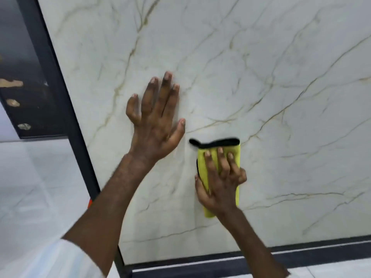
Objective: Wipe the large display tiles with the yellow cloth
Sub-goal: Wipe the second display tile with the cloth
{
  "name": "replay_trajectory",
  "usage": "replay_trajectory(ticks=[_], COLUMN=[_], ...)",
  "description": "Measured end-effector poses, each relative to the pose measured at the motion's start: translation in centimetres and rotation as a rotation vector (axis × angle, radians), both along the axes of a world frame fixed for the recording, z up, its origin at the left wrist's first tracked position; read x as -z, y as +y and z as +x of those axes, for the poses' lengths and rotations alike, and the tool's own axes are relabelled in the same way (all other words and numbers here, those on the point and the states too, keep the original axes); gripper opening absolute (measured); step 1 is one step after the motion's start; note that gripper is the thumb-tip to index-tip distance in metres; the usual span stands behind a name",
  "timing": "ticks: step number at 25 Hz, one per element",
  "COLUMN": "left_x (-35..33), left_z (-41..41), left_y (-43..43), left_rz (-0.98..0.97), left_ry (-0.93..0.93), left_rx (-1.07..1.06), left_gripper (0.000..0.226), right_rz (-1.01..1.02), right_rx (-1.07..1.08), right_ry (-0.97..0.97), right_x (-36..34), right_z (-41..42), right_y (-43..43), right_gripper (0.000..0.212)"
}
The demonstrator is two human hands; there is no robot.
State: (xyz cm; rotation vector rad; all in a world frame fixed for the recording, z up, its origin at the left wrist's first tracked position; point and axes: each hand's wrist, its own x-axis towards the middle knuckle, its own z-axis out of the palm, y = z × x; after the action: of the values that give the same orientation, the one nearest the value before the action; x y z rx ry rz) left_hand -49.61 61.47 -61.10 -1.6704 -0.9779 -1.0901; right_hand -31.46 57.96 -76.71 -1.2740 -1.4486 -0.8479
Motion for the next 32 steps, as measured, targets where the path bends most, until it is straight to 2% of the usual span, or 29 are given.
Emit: replay_trajectory(ticks=[4, 6, 8, 12, 13, 16, 18, 20, 22, 25, 28, 30, 32], left_x=[1.4, 1.2, 1.1, 1.3, 1.3, 1.2, 1.3, 0.7, -1.6, -5.3, -5.2, -4.4, -4.5], left_z=[0.2, 0.2, 0.2, 0.2, 0.3, 0.2, 0.0, 0.5, 1.6, 4.6, 6.1, 6.1, 6.1], left_y=[1.1, 1.2, 1.2, 1.4, 1.2, 1.2, 1.0, 0.1, -0.9, -1.1, 0.1, 0.7, 0.9], left_rz=[0.016, 0.024, 0.048, 0.088, 0.089, 0.061, 0.023, -0.001, 0.022, 0.072, 0.026, 0.022, 0.032], left_ry=[0.019, 0.02, 0.013, 0.005, 0.004, 0.022, 0.021, -0.003, -0.002, 0.059, 0.07, 0.061, 0.059], left_rx=[-0.087, -0.076, -0.059, -0.061, -0.055, -0.037, -0.045, -0.013, 0.047, 0.067, 0.012, -0.012, -0.007], left_gripper=[0.07, 0.07, 0.069, 0.068, 0.068, 0.07, 0.072, 0.073, 0.071, 0.071, 0.078, 0.079, 0.078], right_rz=[0.174, 0.234, 0.269, 0.223, 0.205, 0.233, 0.254, 0.258, 0.271, 0.282, 0.223, 0.22, 0.213], right_rx=[-0.007, 0.01, 0.021, 0.043, 0.035, 0.002, 0.008, 0.03, 0.039, 0.063, 0.076, 0.027, -0.009], right_ry=[-0.041, -0.058, -0.056, -0.109, -0.128, -0.231, -0.157, -0.022, -0.018, -0.005, -0.062, -0.136, -0.095], right_x=[-16.6, -21.6, -21.6, -11.8, -11.1, -19.8, -29.4, -35.5, -34.8, -26.8, -20.9, -25.1, -32.4], right_z=[0.0, -0.3, -0.3, -0.1, 0.0, 1.0, 1.8, 2.7, 3.2, 5.3, 6.8, 7.9, 8.5], right_y=[1.4, 1.8, 2.1, 1.4, 1.2, 1.8, 2.1, 2.2, 2.3, 2.0, 1.3, 1.4, 1.7], right_gripper=[0.08, 0.078, 0.074, 0.073, 0.075, 0.078, 0.076, 0.076, 0.074, 0.071, 0.073, 0.074, 0.075])
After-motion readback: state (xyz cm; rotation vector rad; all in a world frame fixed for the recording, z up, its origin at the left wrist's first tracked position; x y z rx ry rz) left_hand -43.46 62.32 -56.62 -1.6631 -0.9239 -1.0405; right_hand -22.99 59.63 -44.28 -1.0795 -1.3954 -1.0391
